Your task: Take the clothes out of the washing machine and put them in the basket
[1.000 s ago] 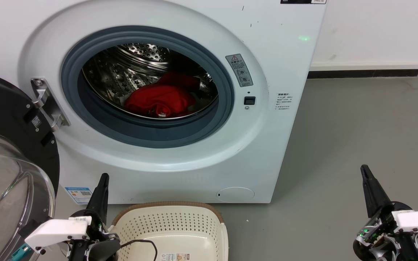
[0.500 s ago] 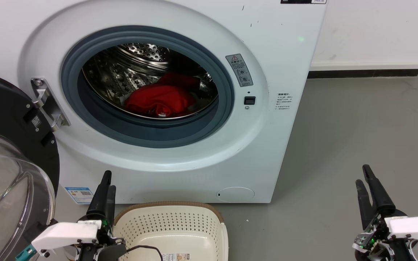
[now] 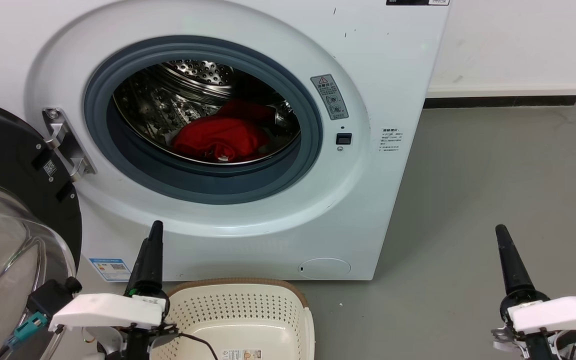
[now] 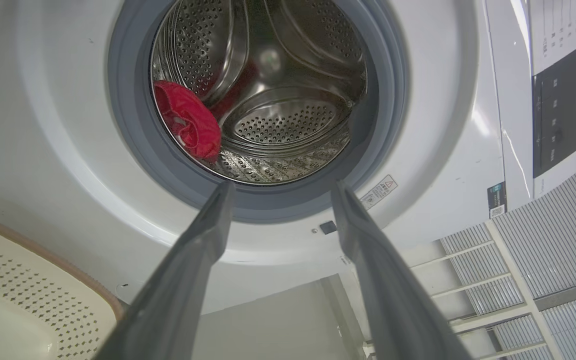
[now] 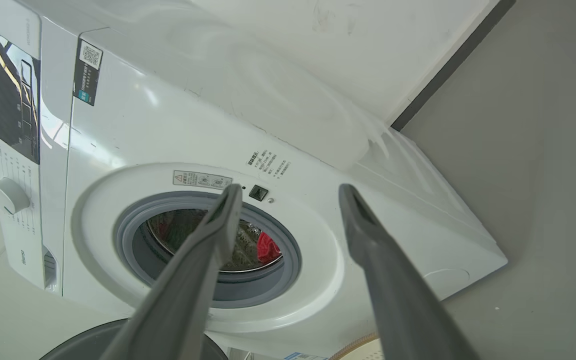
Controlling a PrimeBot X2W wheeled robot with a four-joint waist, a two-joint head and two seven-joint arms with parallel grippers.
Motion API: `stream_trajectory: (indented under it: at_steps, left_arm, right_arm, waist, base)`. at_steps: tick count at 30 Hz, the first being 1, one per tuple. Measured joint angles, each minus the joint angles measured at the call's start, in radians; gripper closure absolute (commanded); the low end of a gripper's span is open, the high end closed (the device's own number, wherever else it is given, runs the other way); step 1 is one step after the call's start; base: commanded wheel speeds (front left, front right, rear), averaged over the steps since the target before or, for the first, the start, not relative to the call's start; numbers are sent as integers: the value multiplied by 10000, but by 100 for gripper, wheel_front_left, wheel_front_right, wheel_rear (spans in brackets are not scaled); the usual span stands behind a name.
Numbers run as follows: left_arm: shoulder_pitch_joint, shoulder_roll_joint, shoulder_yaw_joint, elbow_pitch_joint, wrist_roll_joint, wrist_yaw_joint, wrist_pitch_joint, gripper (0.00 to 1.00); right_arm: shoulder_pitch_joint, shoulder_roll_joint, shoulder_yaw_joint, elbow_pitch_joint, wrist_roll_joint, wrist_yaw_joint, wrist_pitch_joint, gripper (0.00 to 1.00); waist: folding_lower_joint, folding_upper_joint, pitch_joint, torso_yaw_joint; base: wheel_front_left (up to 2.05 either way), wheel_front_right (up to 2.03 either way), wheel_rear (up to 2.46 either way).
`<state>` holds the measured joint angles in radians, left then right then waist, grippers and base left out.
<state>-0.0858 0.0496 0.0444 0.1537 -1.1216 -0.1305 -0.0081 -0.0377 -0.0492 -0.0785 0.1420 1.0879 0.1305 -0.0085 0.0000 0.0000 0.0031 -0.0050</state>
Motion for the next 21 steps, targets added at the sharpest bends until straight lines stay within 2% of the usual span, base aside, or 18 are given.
stream_trajectory:
  at_steps: [9, 21]
  left_arm:
    - [2, 61, -303, -146, 1887, 84, -328, 0]
    - [1, 337, -761, -244, 3760, 439, -746, 0]
  right_arm:
    - [30, 2, 27, -167, -2040, 2, -334, 0]
    - [176, 0, 121, -339, -4000, 2, -725, 0]
  waist:
    - [0, 0, -15, -23]
    - [0, 0, -36, -50]
  base:
    - [0, 0, 0]
    - [0, 0, 0]
